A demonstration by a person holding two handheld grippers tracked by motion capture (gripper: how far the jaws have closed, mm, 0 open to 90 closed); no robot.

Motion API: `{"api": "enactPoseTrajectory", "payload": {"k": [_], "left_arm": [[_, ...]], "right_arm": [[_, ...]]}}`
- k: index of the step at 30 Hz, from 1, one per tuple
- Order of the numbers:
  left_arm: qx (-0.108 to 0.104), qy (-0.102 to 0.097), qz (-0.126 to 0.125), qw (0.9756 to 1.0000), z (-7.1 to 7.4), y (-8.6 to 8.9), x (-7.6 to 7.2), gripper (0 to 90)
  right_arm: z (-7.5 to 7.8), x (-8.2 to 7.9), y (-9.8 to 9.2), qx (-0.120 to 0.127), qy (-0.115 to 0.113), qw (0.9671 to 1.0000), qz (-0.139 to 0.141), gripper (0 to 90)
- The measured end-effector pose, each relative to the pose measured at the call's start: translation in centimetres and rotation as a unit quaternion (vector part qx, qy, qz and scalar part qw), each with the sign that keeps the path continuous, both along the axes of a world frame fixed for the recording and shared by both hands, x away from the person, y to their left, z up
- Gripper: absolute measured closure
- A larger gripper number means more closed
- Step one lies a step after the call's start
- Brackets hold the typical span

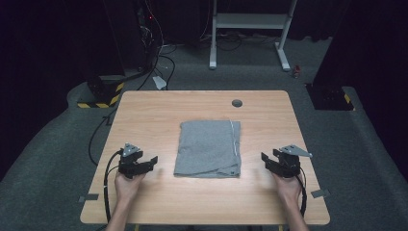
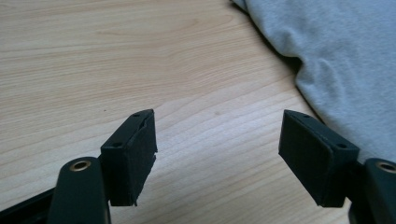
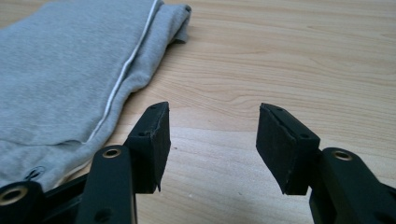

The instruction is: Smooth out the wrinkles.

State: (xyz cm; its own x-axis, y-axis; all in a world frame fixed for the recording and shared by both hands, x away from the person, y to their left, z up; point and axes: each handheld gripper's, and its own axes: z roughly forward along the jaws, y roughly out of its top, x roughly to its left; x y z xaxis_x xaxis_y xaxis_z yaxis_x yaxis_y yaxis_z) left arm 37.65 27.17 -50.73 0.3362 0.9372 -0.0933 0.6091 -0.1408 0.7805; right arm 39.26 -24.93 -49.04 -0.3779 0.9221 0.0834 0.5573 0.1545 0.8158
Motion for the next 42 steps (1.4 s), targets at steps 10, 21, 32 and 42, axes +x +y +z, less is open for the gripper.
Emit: {"api": "enactPoseTrajectory", "payload": {"k": [10, 21, 32, 42], "left_arm": [[0.026, 0.007, 0.011, 0.9996, -0.8, -0.4, 0.6, 27.6], [0.042, 0.019, -0.004, 0.9989, -1.6, -1.4, 1.2, 28.0], [0.049, 0.016, -0.001, 0.9986, -1.9, -1.5, 1.0, 27.5], [0.055, 0.011, -0.004, 0.9984, -2.1, -1.6, 0.7, 25.4]], "right_arm": [[-1.2, 0.8, -0.3, -0.033, 0.024, 0.9990, -0.018, 43.0], [-2.0, 1.3, 0.0, -0.054, 0.039, 0.9975, -0.020, 42.4], [-2.6, 1.7, 0.2, -0.059, 0.048, 0.9970, -0.016, 40.6], [-3.2, 1.4, 0.3, -0.072, 0.045, 0.9963, -0.013, 37.9]]}}
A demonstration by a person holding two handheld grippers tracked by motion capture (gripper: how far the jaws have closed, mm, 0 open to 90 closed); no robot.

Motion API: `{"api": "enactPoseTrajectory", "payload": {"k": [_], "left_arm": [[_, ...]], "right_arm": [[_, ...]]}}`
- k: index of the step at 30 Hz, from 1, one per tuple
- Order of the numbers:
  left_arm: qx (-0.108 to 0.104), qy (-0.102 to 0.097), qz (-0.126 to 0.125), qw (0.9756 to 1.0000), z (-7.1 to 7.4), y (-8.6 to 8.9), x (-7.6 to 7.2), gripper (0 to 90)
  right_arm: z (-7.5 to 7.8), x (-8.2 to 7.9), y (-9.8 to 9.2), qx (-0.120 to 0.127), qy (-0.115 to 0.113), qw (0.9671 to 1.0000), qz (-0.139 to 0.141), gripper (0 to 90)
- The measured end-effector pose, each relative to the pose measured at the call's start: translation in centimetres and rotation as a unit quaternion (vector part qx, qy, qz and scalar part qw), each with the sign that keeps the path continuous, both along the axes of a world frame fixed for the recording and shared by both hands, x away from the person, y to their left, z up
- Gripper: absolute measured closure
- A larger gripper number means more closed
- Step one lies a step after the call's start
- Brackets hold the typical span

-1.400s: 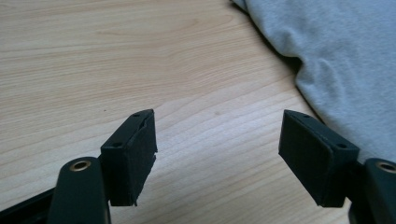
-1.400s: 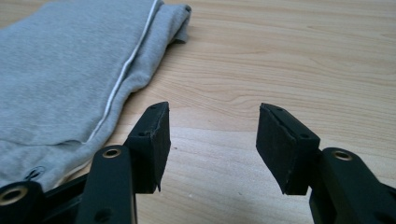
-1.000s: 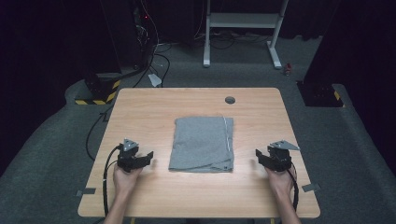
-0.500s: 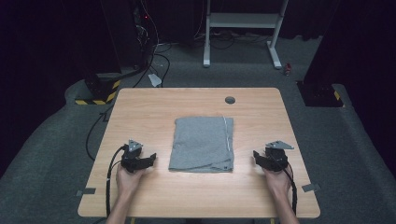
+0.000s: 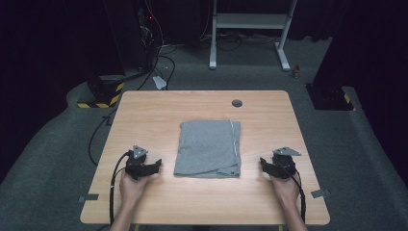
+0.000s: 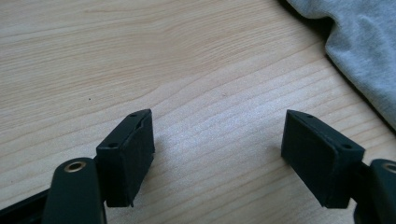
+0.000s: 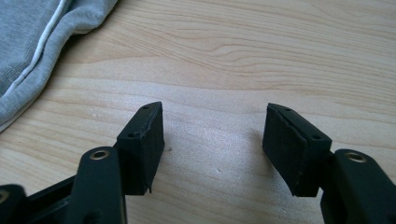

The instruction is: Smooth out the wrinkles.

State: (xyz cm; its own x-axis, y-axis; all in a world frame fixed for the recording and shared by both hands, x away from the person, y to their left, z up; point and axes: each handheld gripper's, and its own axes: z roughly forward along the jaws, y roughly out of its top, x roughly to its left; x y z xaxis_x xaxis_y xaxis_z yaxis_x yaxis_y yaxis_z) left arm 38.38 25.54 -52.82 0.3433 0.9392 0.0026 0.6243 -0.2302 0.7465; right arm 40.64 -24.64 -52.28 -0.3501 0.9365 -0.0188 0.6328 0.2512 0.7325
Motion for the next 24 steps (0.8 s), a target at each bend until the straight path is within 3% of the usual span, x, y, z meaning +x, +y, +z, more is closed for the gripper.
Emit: {"api": "enactPoseTrajectory", "payload": {"k": [24], "left_arm": [[-0.001, 0.000, 0.001, 1.0000, -0.02, -0.05, -0.05, 24.7]], "right_arm": [[-0.02, -0.01, 0.01, -0.001, 0.000, 1.0000, -0.003, 35.9]]}}
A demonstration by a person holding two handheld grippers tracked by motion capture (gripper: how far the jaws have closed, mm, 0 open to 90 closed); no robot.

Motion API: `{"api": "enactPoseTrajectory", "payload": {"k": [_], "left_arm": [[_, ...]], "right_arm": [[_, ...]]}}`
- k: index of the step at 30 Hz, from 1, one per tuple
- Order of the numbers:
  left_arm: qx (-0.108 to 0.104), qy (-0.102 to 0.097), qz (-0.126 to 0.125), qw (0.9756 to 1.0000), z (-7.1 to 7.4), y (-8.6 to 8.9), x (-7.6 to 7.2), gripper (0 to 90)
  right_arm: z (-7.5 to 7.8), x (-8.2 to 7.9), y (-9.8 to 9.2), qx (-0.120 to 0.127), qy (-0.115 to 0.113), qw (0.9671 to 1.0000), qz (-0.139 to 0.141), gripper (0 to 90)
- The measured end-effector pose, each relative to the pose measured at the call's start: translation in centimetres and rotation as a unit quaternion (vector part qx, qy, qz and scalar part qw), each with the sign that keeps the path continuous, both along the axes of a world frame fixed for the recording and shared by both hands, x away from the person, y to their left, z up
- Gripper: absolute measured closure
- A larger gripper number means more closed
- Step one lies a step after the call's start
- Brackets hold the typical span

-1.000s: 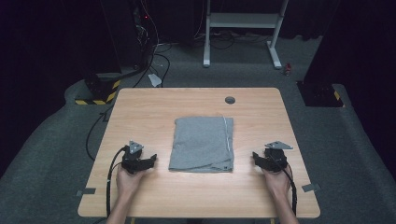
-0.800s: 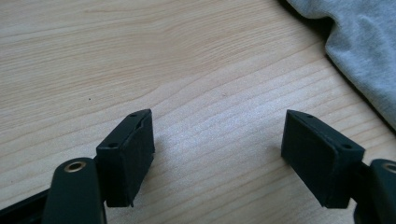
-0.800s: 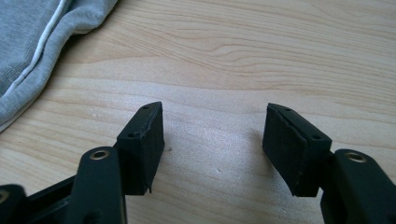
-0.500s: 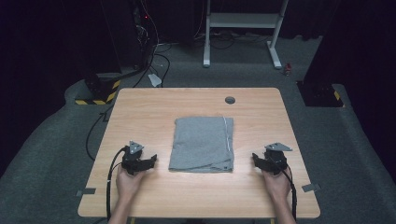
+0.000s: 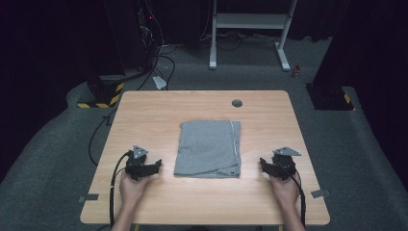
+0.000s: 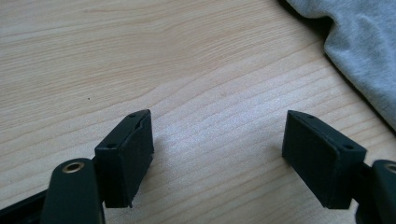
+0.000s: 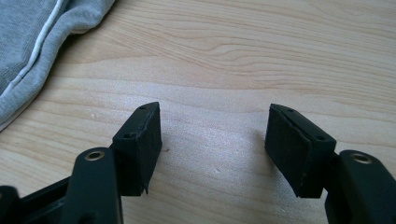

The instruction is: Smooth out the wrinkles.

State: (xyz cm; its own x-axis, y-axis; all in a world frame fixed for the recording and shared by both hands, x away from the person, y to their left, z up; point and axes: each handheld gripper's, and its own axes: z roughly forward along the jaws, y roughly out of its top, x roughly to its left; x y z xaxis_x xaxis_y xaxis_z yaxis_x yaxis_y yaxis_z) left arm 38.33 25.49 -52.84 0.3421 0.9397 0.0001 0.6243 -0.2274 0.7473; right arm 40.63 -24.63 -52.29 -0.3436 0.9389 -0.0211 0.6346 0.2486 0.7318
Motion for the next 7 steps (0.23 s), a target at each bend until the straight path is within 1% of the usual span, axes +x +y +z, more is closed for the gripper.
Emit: {"api": "enactPoseTrajectory", "payload": {"k": [7], "left_arm": [[0.000, 0.000, 0.000, 1.0000, 0.00, 0.00, 0.00, 24.6]], "right_arm": [[0.00, 0.01, -0.01, 0.000, -0.001, 1.0000, 0.001, 35.9]]}}
